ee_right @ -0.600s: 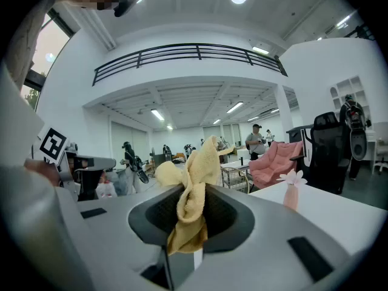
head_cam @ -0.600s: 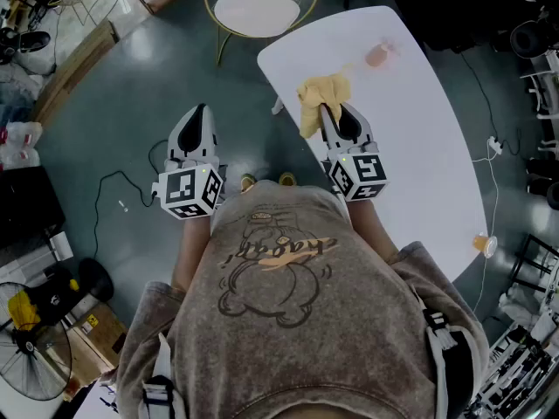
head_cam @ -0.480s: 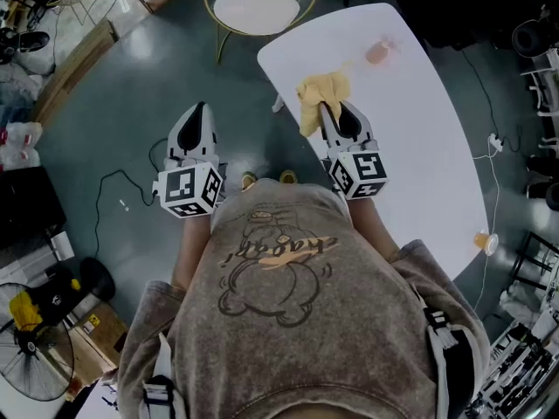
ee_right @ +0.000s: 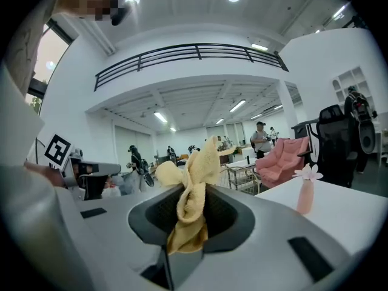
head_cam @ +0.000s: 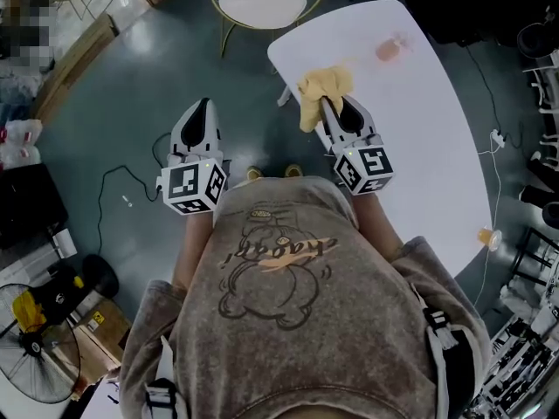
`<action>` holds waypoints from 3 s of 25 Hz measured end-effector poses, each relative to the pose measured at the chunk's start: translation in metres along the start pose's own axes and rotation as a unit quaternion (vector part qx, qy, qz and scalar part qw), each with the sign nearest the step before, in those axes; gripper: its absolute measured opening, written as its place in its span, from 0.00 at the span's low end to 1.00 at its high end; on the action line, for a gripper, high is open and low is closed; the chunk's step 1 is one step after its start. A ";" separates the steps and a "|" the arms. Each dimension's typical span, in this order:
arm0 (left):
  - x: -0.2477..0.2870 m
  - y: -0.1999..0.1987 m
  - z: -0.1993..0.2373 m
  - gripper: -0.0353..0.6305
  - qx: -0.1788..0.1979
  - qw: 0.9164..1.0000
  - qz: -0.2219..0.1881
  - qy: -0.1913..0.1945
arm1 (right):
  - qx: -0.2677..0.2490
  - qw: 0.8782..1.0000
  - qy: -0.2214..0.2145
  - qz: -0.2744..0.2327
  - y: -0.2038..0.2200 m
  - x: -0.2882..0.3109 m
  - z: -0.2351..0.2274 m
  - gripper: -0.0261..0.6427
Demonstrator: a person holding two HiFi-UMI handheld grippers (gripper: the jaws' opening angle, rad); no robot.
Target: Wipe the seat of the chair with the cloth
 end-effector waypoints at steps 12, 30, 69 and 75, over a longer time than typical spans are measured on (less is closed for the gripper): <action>0.008 0.003 0.044 0.07 -0.013 0.999 0.002 0.045 | 0.000 0.999 0.044 -0.004 0.014 0.026 0.023 0.19; 0.110 0.013 0.116 0.07 -0.021 0.999 0.010 0.048 | -0.022 0.999 0.045 0.013 0.032 0.144 -0.011 0.19; 0.451 -0.021 0.271 0.07 -0.030 0.996 0.033 0.075 | 0.021 0.995 0.087 0.031 0.029 0.486 -0.115 0.19; 0.501 -0.019 0.286 0.07 -0.026 0.992 0.040 0.118 | 0.014 0.991 0.128 0.034 0.030 0.516 -0.127 0.19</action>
Point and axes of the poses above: the fingertips, and each gripper's own axes: x forward along the fingers, z to its left, y out of its underside, the point moved 1 cm from there along -x, backward along the fingers, and after that the axes turned 11 degrees about -z, right-handed, at the moved point
